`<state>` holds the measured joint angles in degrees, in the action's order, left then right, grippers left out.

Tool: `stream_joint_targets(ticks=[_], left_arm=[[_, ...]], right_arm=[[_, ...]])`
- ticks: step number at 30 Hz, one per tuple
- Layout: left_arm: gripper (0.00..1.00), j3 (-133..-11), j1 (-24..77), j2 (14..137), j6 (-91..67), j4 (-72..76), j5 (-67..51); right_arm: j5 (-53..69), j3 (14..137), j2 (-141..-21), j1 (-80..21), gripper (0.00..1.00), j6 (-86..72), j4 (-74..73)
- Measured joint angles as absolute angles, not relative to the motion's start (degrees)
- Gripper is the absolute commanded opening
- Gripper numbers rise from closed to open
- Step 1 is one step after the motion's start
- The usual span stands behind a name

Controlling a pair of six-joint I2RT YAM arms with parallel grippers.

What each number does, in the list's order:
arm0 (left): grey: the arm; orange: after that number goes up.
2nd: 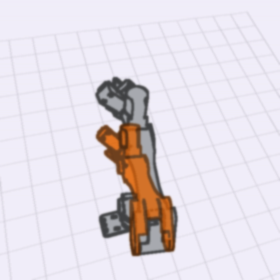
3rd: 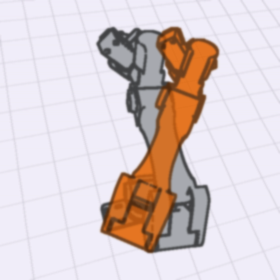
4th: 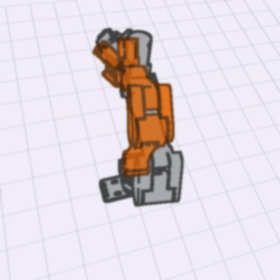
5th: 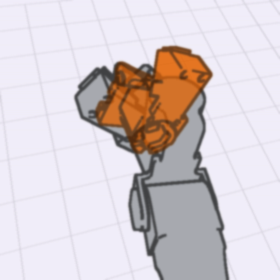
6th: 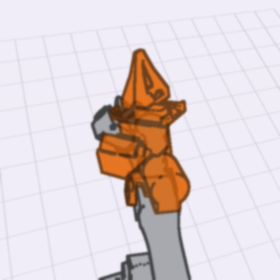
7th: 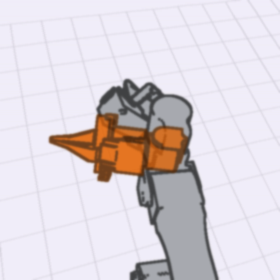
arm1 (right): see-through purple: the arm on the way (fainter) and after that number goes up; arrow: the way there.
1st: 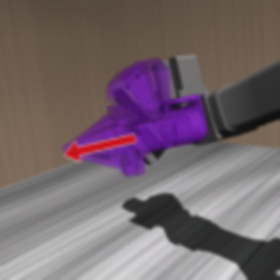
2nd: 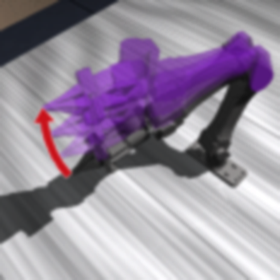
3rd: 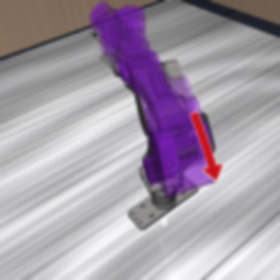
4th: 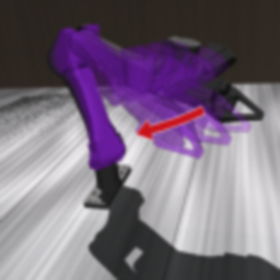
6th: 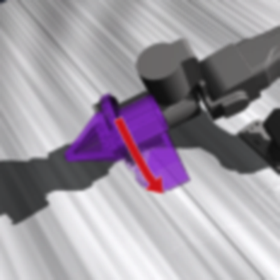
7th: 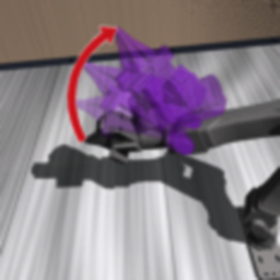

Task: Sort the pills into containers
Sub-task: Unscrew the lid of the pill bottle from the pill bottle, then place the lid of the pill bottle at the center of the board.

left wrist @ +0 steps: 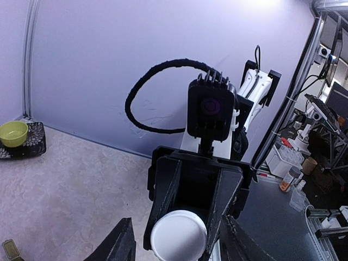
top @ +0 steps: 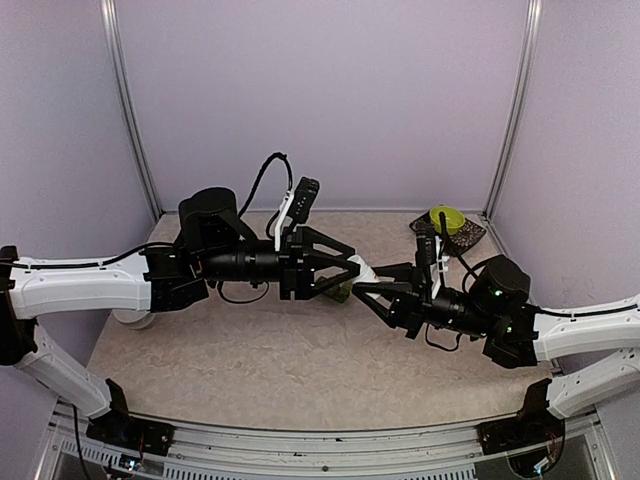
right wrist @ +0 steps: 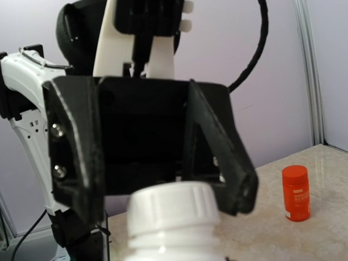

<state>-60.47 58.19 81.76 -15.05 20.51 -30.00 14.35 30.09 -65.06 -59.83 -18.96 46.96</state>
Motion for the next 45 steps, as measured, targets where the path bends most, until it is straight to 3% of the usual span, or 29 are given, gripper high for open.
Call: stream_joint_targets(ticks=[5, 11, 15, 37, 45], left_arm=[[0.51, -60.5, 58.2, 82.0, -15.0, 20.5, -30.0], [0.34, -60.5, 58.2, 82.0, -14.9, 20.4, -30.0], [0.28, -60.5, 58.2, 82.0, -14.7, 20.3, -30.0], [0.28, -60.3, 56.1, 79.7, -19.8, 19.1, -21.9], [0.30, -52.6, 52.5, 76.6, -20.5, 17.0, -15.4]], right_arm=[[14.3, 30.1, -65.1, -59.8, 0.05, -19.0, 46.7], [14.3, 30.1, -65.1, -59.8, 0.06, -18.9, 46.6], [14.2, 30.1, -65.1, -59.8, 0.05, -18.9, 46.5], [12.1, 24.5, -64.3, -59.2, 0.05, -14.0, 49.5], [10.9, 22.4, -64.2, -56.1, 0.04, -10.2, 51.9]])
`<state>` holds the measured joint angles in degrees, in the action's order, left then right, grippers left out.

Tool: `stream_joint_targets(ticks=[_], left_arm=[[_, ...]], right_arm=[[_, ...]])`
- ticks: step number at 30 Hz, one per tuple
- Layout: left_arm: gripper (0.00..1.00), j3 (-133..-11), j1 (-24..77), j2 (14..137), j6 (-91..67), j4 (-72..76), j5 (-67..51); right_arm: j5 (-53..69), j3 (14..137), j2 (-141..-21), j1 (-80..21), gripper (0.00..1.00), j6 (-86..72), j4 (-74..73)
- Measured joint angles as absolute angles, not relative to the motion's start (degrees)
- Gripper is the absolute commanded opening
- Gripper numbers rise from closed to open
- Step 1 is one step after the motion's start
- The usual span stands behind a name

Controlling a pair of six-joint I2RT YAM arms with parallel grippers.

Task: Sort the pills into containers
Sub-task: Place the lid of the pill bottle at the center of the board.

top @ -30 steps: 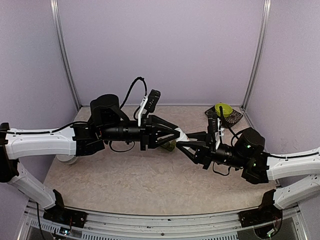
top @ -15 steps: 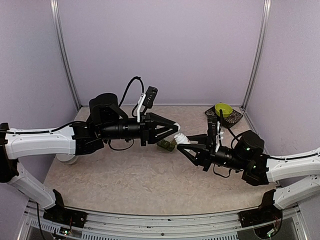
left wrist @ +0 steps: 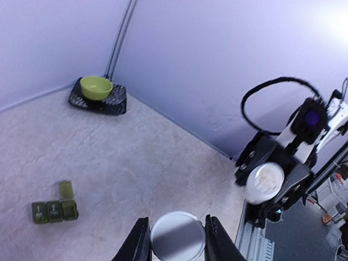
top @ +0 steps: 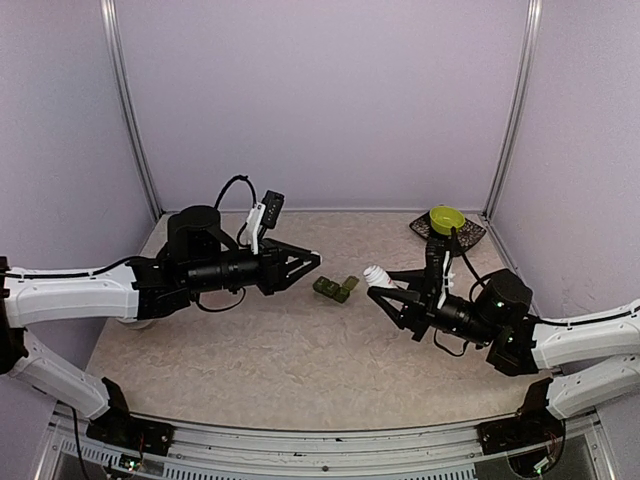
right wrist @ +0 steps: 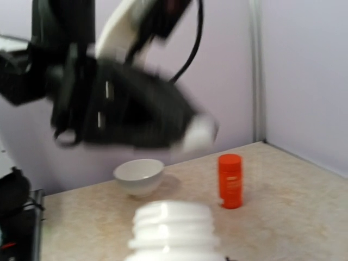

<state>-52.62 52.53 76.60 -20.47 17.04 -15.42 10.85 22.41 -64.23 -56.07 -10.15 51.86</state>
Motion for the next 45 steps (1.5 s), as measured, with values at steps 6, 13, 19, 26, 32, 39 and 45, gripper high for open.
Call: stream_joint_targets(ticks=[6, 13, 19, 26, 32, 39, 45], left_arm=[[0.30, -44.7, 50.2, 76.9, -20.4, 14.7, -9.8], [0.30, -41.8, 48.6, 80.1, -19.4, 14.6, -3.4], [0.30, -40.8, 47.2, 87.9, -18.3, 16.3, 2.4], [0.30, -40.3, 46.1, 96.1, -17.8, 17.6, 8.1], [0.34, -40.6, 46.0, 101.3, -17.9, 19.6, 12.3], [0.66, -40.9, 46.0, 103.4, -18.3, 20.9, 14.6], [0.80, -41.0, 46.0, 102.6, -18.9, 21.2, 14.8]], right_arm=[[11.1, 21.5, -66.1, -51.1, 0.01, -9.2, 53.9], [12.9, 20.4, -70.0, -46.1, 0.01, -9.0, 56.1], [15.0, 20.4, -73.6, -43.8, 0.01, -8.8, 57.4], [18.5, 20.4, -76.8, -41.0, 0.01, -9.7, 59.0], [20.5, 20.4, -78.4, -40.4, 0.01, -10.1, 60.1], [22.5, 21.0, -81.0, -39.2, 0.01, -10.2, 60.2], [24.6, 23.2, -85.2, -37.8, 0.00, -10.2, 60.4]])
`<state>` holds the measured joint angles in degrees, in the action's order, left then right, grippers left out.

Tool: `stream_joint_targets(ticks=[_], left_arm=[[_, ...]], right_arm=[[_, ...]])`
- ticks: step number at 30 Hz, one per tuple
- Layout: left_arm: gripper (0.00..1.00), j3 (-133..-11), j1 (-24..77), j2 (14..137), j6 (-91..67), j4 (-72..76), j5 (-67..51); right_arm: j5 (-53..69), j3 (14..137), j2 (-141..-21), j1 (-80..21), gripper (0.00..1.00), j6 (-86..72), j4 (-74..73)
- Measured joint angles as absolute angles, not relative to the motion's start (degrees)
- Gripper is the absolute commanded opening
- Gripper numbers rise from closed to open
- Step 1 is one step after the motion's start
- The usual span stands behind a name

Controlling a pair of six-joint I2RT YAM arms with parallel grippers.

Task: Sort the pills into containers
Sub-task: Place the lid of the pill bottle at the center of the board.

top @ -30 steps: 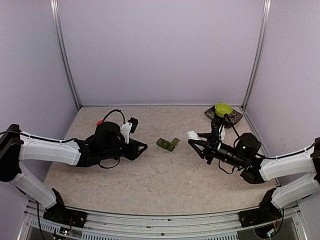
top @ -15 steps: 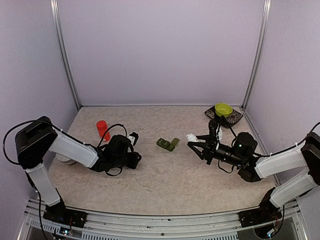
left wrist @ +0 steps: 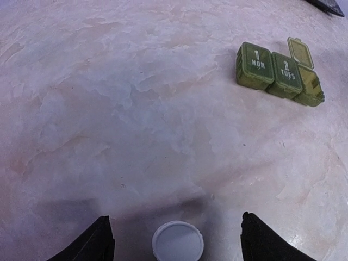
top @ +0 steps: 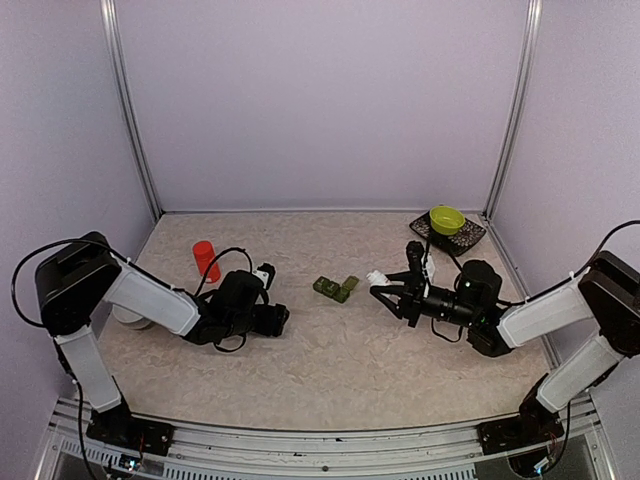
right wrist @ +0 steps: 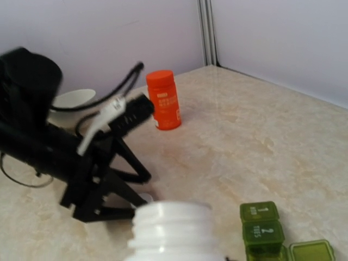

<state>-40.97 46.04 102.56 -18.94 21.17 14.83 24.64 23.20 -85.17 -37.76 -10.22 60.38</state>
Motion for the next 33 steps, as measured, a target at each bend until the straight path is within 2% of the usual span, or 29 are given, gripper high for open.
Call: stream_joint_targets(ticks=[6, 15, 26, 33], left_arm=[[0.89, -40.9, 46.0, 96.9, -19.5, 20.6, 14.2], [0.90, -38.0, 46.0, 87.1, -20.4, 19.8, 13.5], [0.91, -32.2, 45.8, 80.2, -20.1, 18.9, 11.8], [0.99, -27.1, 45.3, 78.0, -17.6, 23.2, 9.8]], right_arm=[[28.0, 26.0, -91.2, -35.4, 0.01, -10.5, 61.2], [32.1, 31.6, -99.8, -34.1, 0.02, -10.3, 60.8], [30.8, 39.9, -105.6, -34.0, 0.04, -8.6, 53.0], [29.8, 41.2, -106.2, -34.0, 0.05, -8.1, 48.1]])
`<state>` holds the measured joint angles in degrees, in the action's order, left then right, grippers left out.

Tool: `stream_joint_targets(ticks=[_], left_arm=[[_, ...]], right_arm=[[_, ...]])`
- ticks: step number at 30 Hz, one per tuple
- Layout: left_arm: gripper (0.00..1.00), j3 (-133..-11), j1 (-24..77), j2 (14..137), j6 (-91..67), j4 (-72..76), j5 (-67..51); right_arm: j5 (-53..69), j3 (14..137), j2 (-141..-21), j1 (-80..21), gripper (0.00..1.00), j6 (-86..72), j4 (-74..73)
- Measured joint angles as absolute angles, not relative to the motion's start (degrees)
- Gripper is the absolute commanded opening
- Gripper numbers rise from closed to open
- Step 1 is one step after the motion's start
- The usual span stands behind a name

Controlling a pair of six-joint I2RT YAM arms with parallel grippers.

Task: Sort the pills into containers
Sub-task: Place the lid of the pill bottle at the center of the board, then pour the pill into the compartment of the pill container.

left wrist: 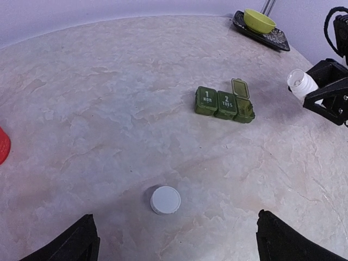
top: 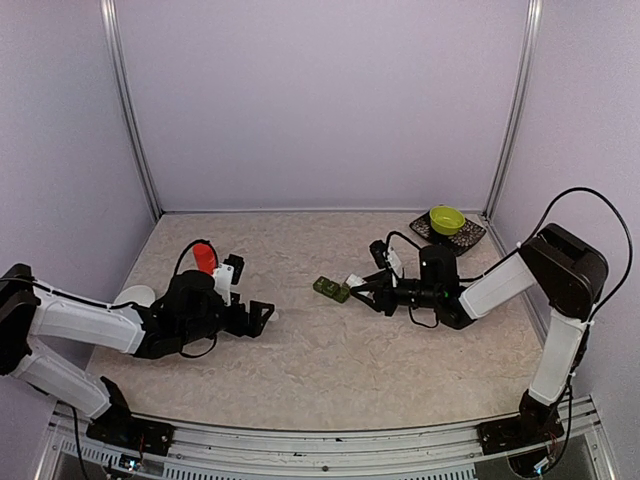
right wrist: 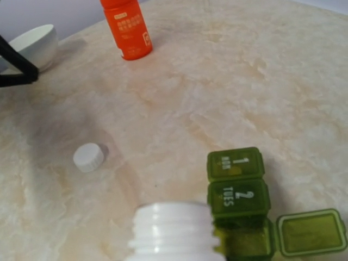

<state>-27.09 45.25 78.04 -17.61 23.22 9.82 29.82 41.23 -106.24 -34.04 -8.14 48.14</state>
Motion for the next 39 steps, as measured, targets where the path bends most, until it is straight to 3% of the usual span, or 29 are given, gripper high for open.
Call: stream_joint_targets(ticks=[39], left_arm=[[0.99, -22.1, 43.8, 78.1, -16.5, 33.2, 7.6]], right_arm=[[24.1, 55.0, -112.0, -34.1, 0.04, -4.5, 22.4]])
